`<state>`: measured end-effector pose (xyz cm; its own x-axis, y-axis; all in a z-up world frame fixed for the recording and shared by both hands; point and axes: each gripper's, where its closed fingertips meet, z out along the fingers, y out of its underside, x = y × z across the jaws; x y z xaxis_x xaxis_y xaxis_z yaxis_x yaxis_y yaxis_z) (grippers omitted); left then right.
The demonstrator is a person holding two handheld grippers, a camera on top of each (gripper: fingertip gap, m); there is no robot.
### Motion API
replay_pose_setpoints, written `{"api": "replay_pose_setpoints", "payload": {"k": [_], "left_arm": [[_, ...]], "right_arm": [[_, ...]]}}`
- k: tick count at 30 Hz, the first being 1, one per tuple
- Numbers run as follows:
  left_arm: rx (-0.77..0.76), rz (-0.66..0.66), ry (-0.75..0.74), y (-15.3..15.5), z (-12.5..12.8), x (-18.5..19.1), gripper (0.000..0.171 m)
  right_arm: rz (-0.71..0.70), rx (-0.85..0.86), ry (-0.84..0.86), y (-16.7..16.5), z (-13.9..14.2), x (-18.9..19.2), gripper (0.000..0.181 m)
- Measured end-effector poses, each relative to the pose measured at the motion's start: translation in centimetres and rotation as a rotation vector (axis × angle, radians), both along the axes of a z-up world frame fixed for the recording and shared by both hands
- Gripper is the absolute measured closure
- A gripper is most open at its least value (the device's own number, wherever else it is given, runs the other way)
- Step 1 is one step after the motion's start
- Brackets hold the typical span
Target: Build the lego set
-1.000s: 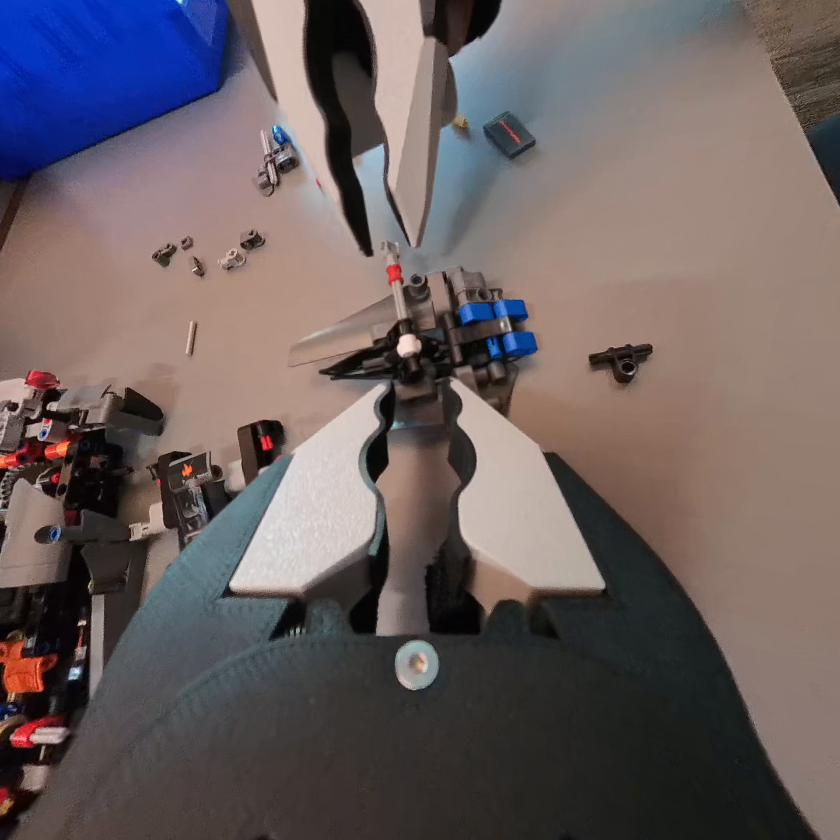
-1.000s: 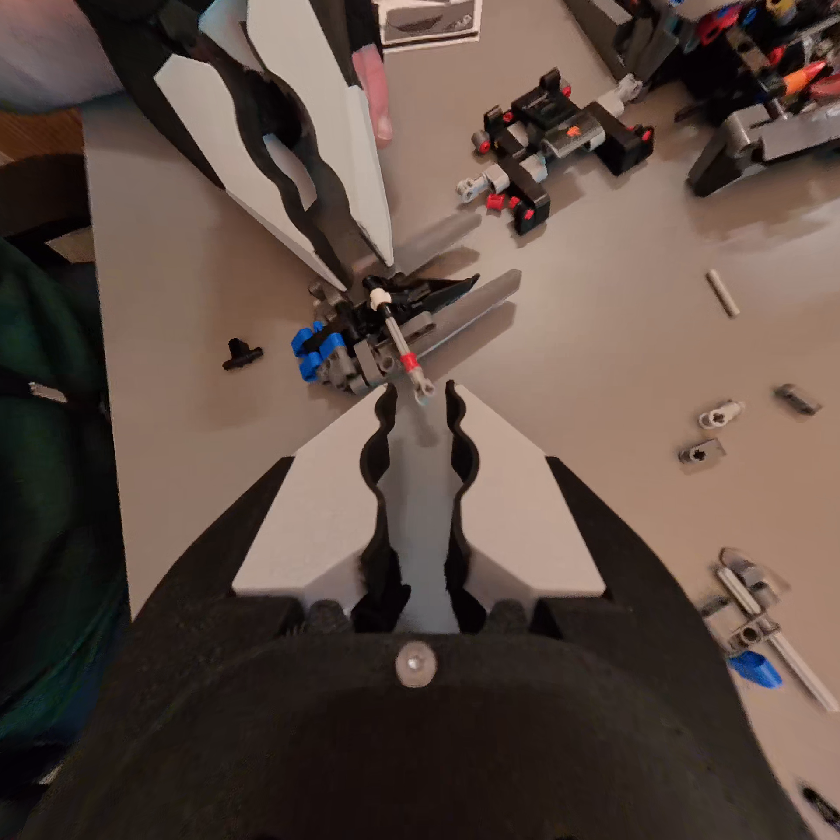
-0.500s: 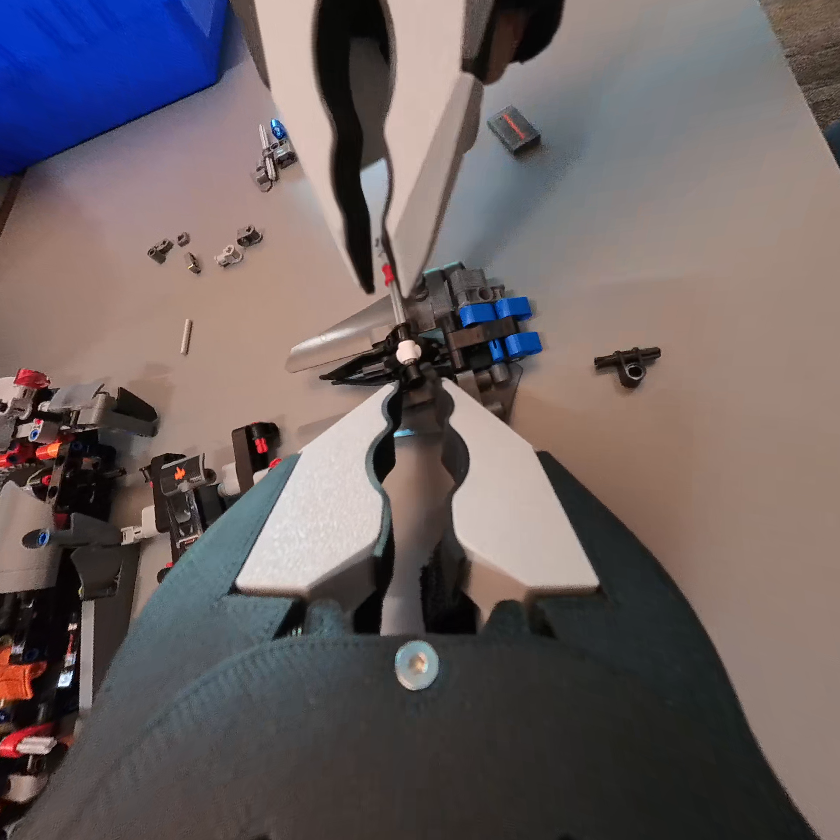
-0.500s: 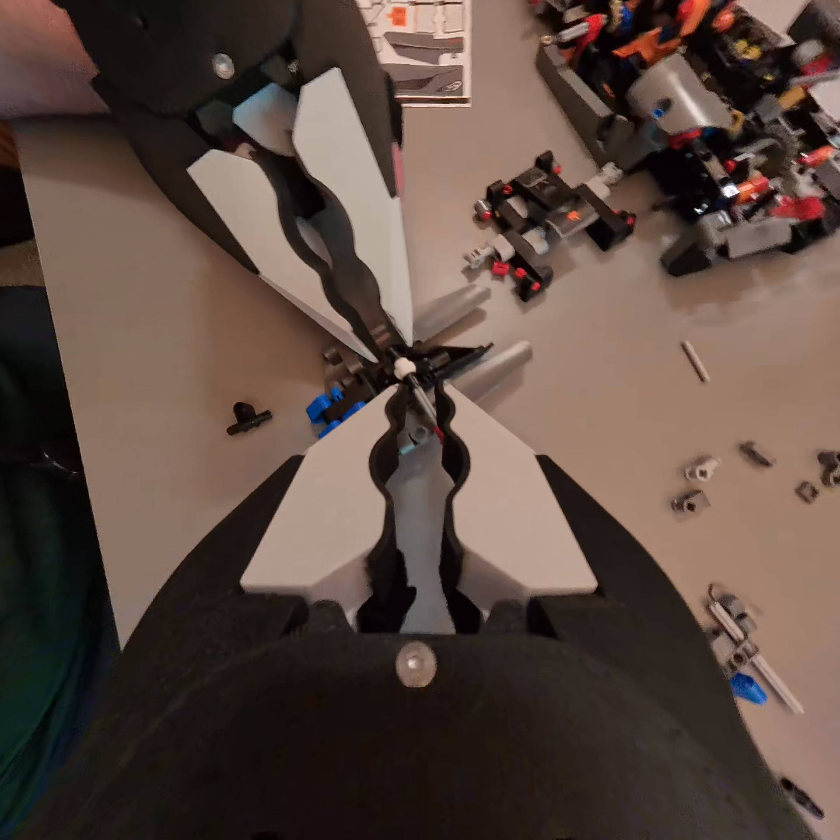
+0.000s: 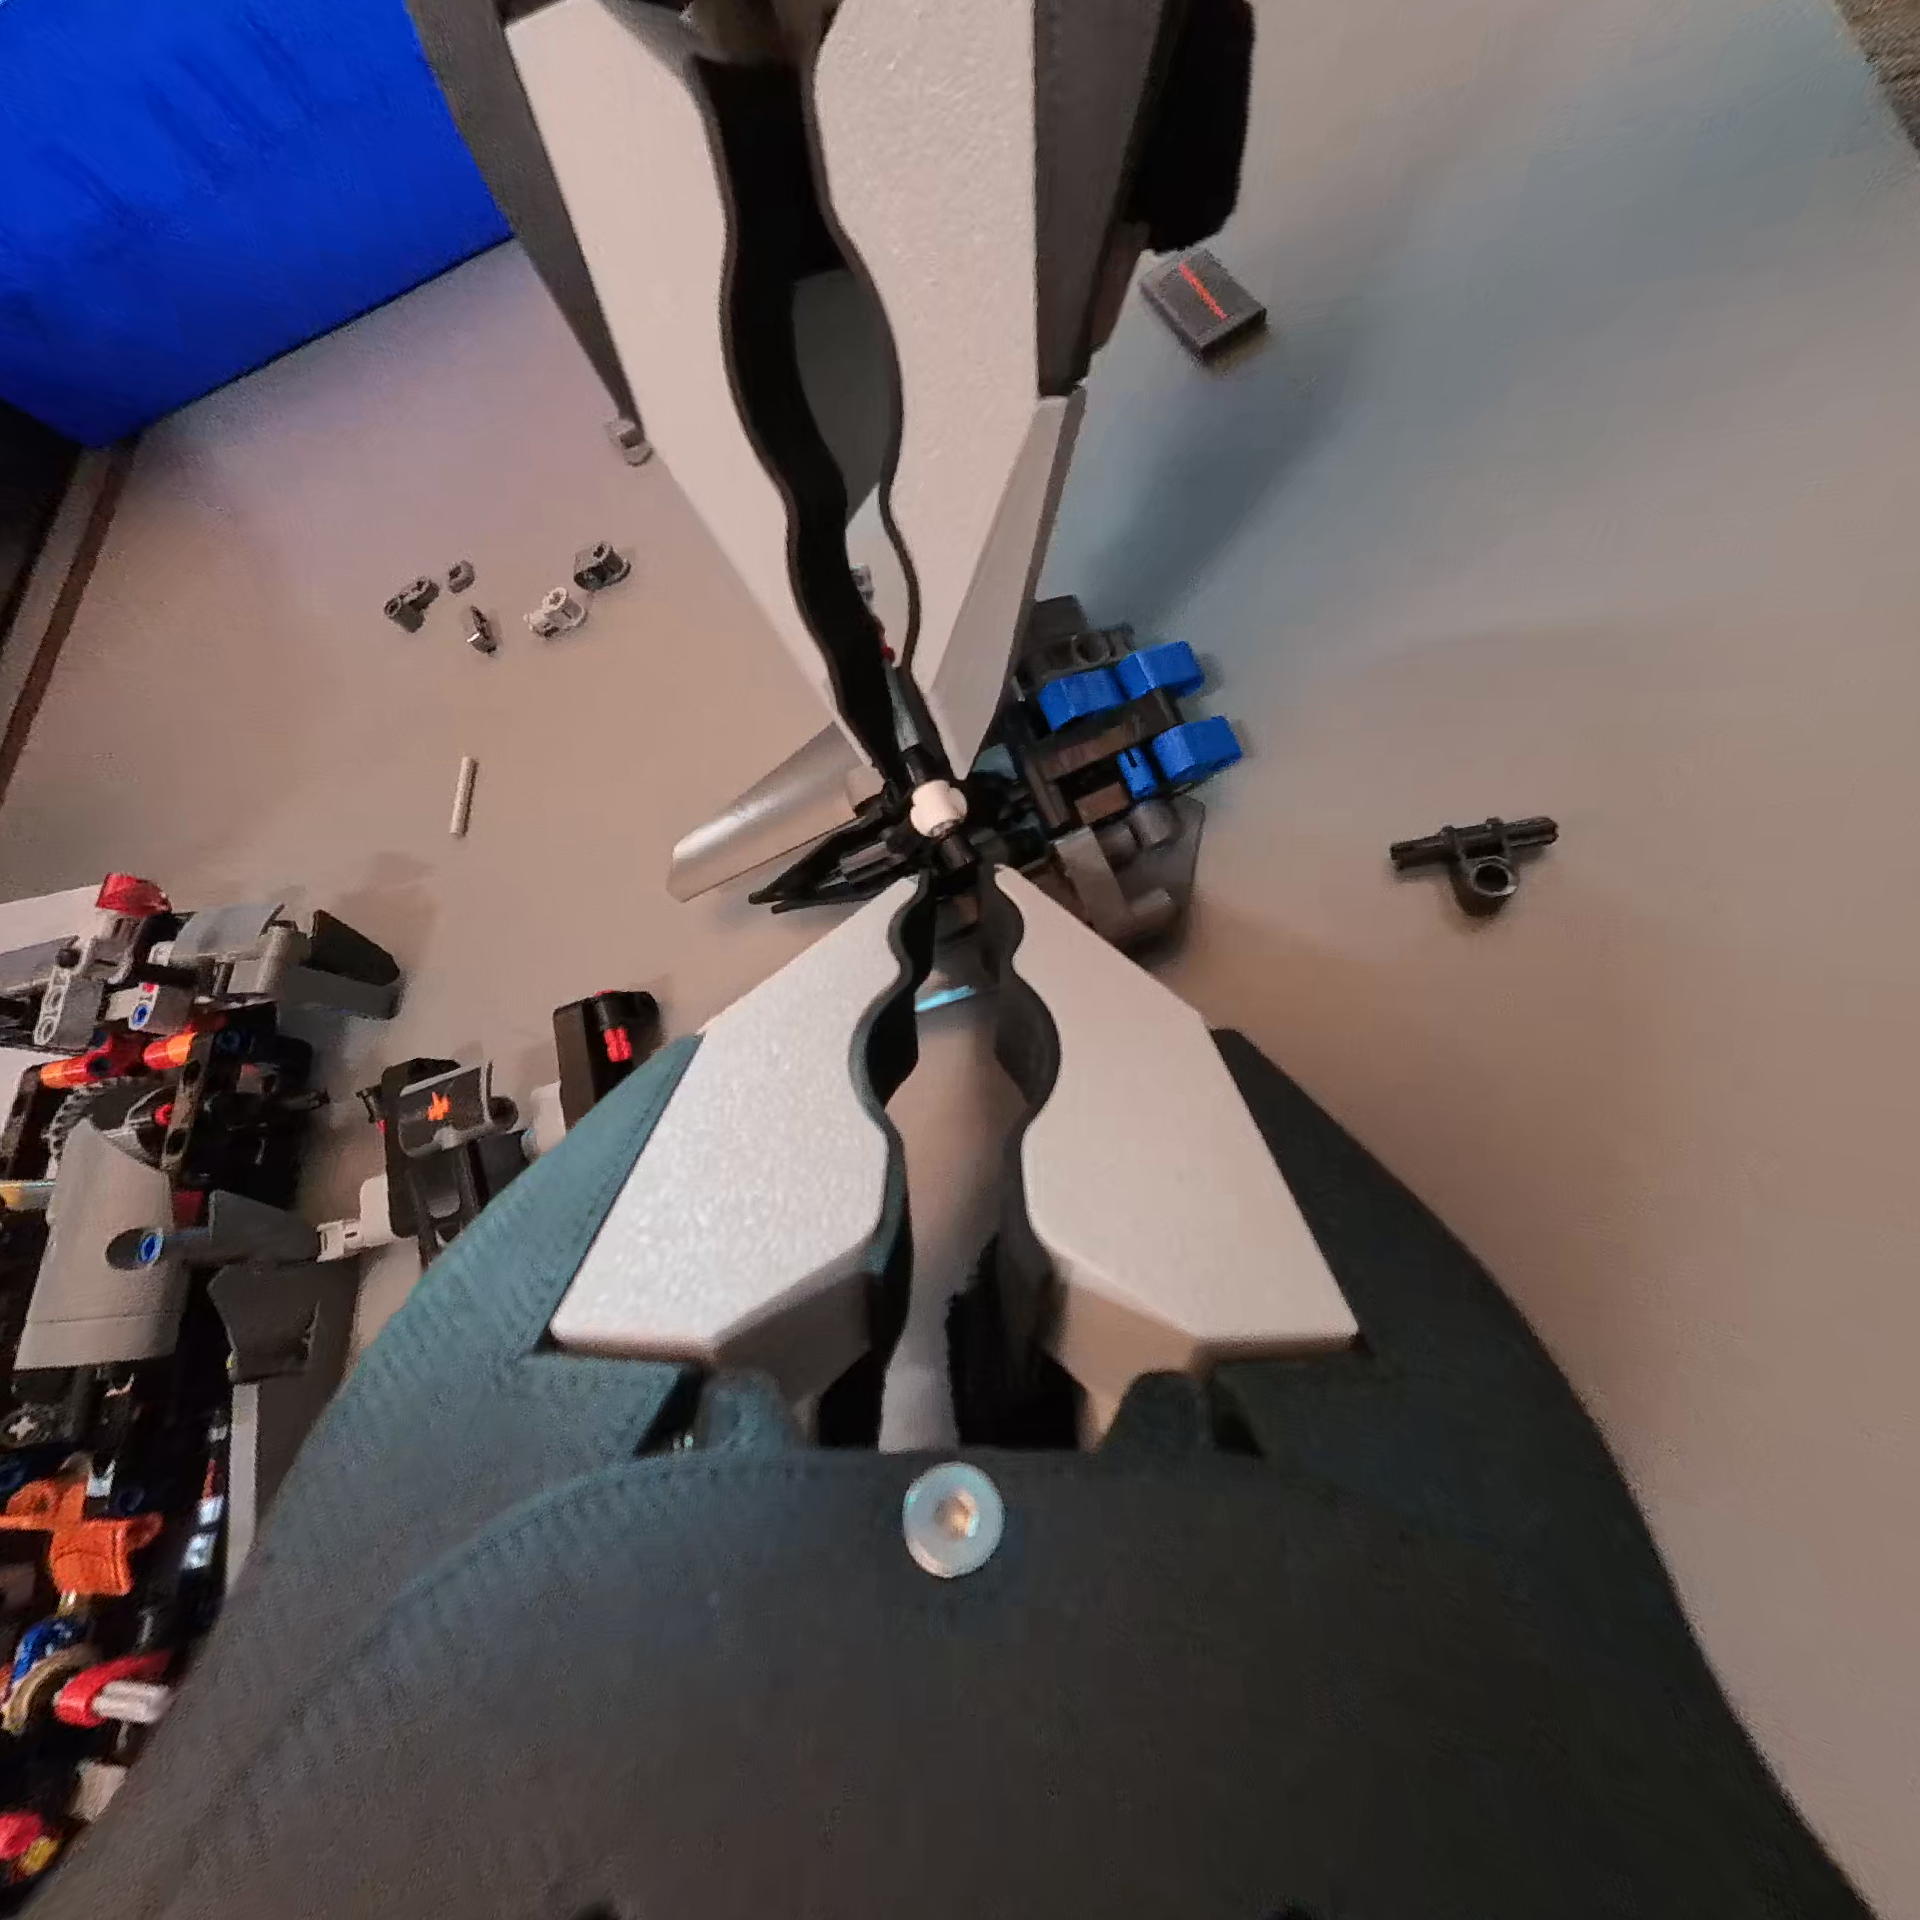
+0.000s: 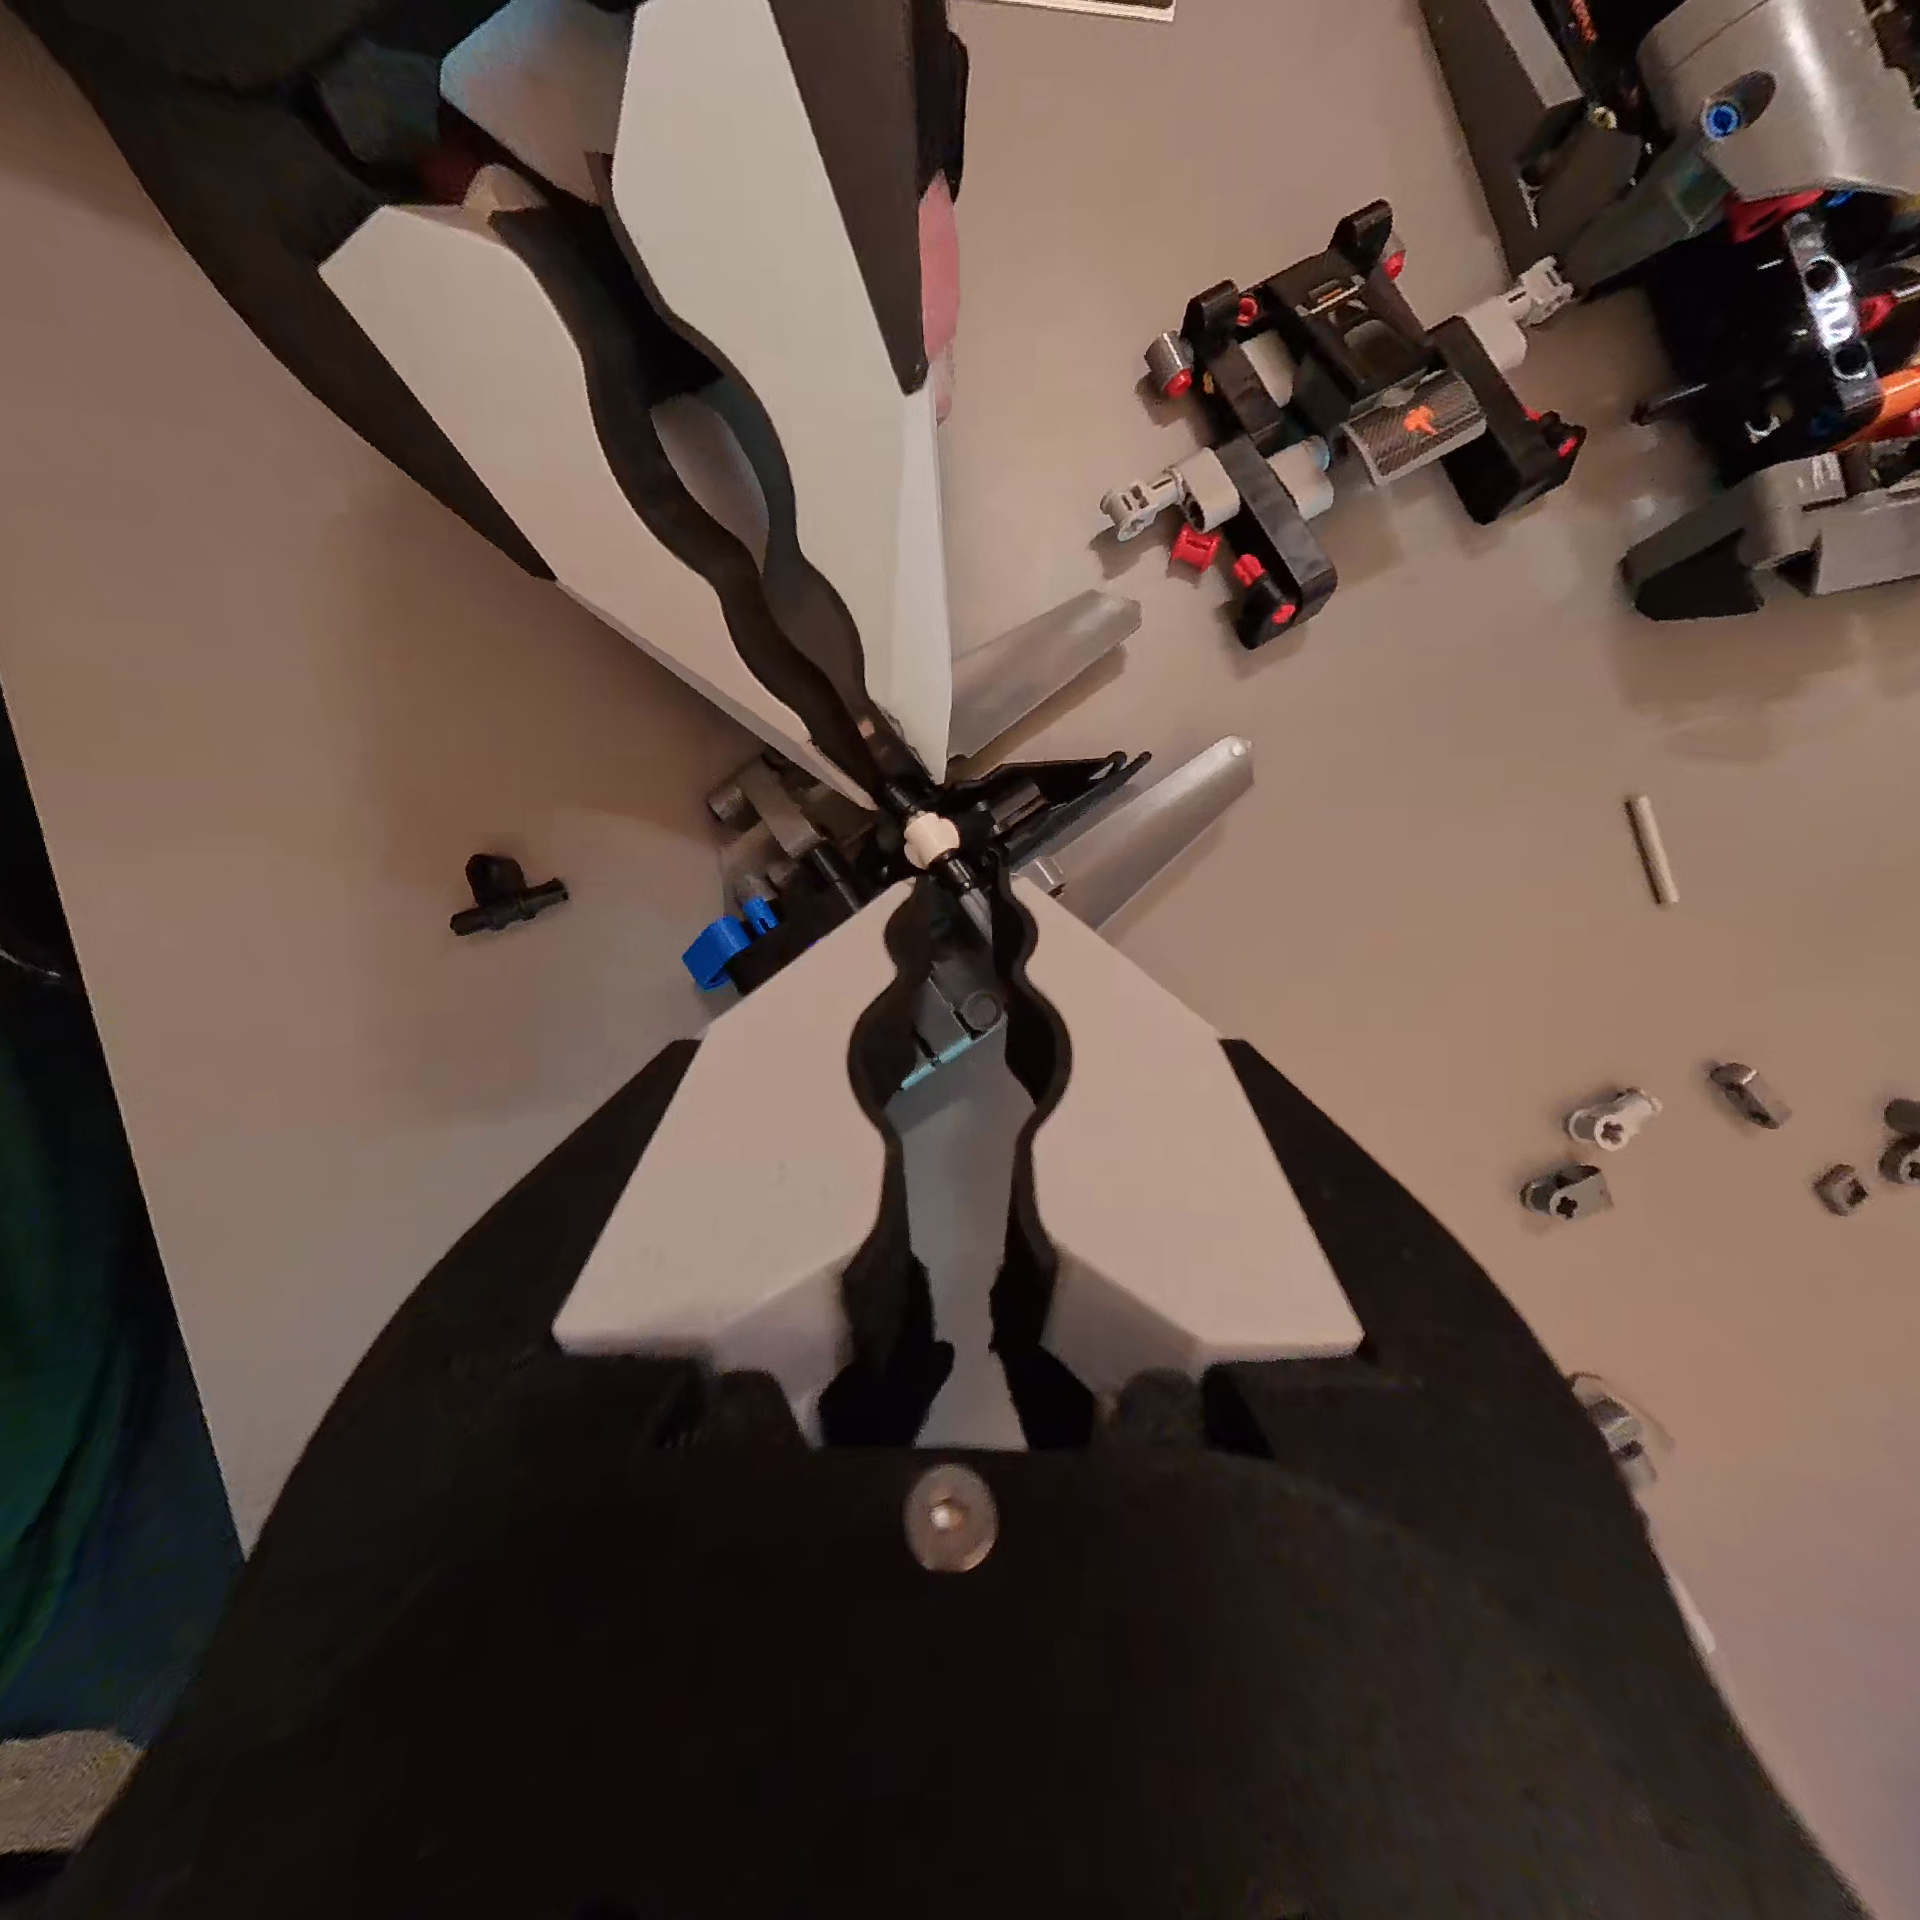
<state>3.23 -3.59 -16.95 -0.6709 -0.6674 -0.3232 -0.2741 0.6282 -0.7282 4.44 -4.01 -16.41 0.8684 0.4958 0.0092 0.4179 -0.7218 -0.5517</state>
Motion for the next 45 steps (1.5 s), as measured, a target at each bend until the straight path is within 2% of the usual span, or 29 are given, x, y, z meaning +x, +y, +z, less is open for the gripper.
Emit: {"api": "replay_pose_setpoints", "payload": {"k": [15, 31, 45], "left_arm": [[0.026, 0.003, -0.020, -0.02, -0.09, 0.06, 0.167], [0.061, -0.016, -0.043, -0.19, -0.06, -0.03, 0.167], [0.071, -0.039, -0.027, -0.45, 0.05, -0.21, 0.168]], "right_arm": [[0.143, -0.007, -0.004, 0.07, -0.17, 0.02, 0.175], [0.348, -0.172, -0.096, -0.10, -0.33, 0.00, 0.176], [0.452, -0.188, -0.142, -0.15, -0.45, -0.11, 0.177]]}}
